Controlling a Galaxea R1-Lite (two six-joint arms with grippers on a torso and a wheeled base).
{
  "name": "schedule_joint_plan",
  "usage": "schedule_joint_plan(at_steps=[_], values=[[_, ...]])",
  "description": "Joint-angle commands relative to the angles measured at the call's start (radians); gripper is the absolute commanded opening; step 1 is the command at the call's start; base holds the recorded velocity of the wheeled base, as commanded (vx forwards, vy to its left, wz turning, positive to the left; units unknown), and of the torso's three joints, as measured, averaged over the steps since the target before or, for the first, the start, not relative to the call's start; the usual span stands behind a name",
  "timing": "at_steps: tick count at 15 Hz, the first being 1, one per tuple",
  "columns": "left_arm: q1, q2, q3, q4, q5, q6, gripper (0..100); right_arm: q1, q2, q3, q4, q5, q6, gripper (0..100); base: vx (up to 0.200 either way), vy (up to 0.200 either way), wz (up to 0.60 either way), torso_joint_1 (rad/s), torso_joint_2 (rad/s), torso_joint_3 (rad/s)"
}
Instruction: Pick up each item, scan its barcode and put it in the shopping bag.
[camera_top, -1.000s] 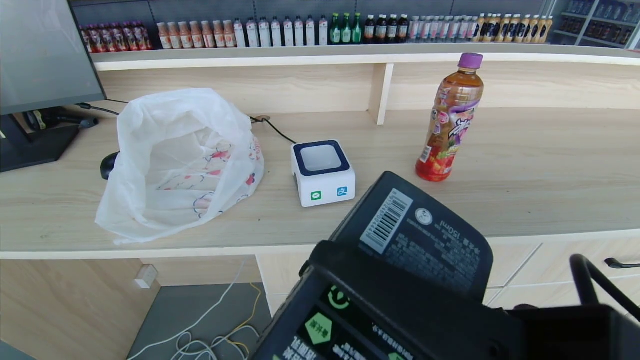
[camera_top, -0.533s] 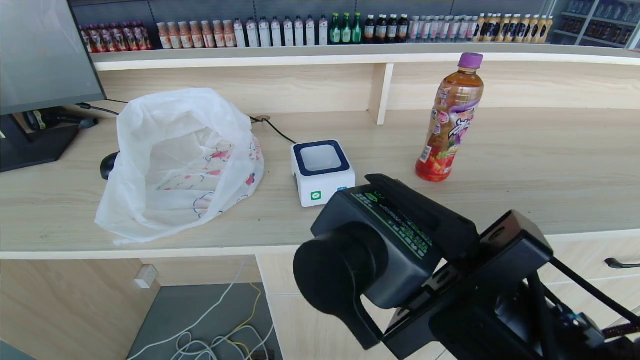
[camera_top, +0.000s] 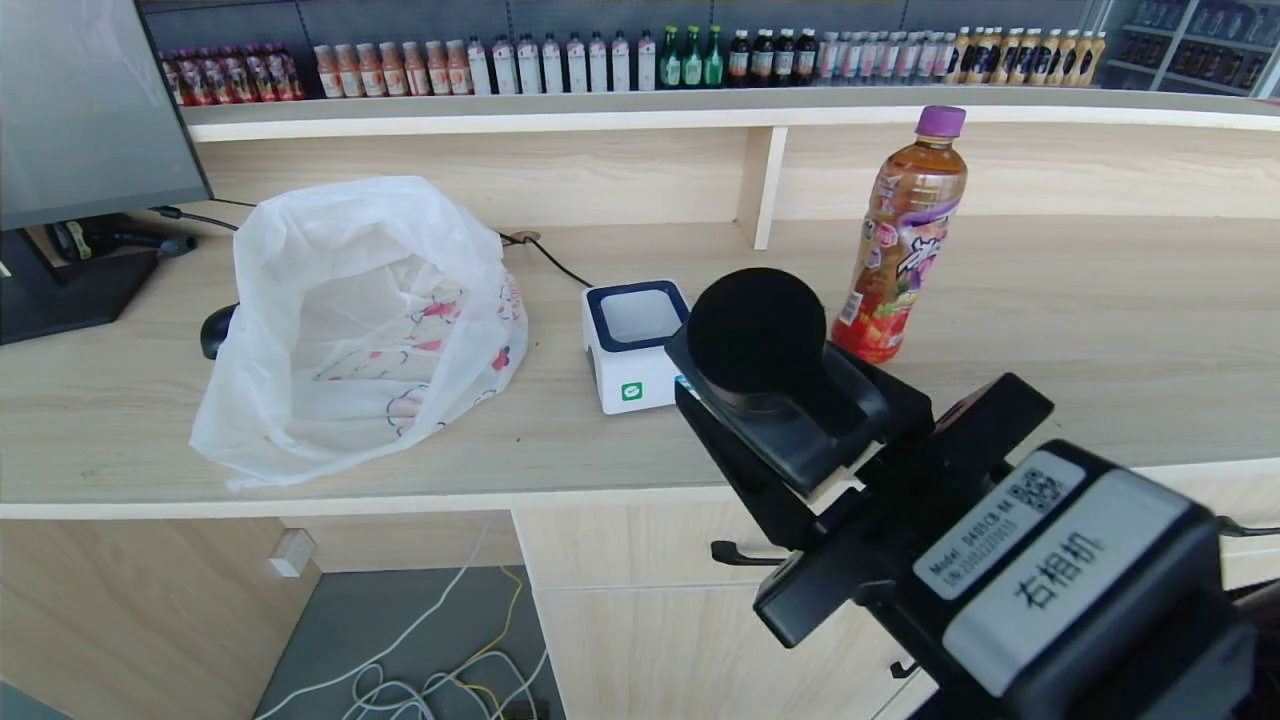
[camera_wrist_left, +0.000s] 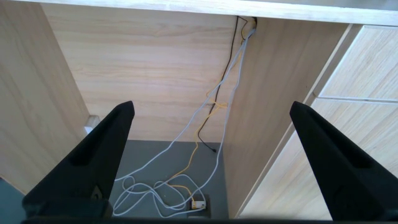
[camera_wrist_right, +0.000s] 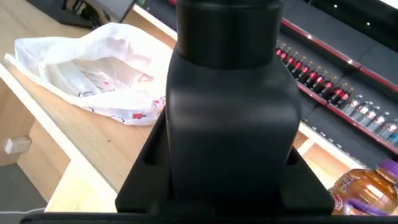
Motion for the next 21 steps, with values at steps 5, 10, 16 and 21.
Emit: schedule_joint_plan(at_steps=[5,10,16,21], values=[[0.000,0.000,0.000,0.000,0.000,0.001,100,-0.156,0.021,-0.164,-0.001,-0.126,0.357,0,0.000,0.000,0.00,0.000,0.00,0.000],[0.000,0.000,0.000,0.000,0.000,-0.001,100,-0.219,0.001,-0.244,0.194,-0.115,0.692,0,0.000,0.000,0.00,0.000,0.00,0.000],[0.000,0.000,0.000,0.000,0.000,0.001,100,-0.408,0.045,-0.244,0.206,-0.019,0.902,0,0.000,0.000,0.00,0.000,0.00,0.000],[0.000,0.000,0.000,0.000,0.000,0.001,100,-0.472,0.102,-0.216,0.162,0.026,0.954,0,0.000,0.000,0.00,0.000,0.00,0.000]])
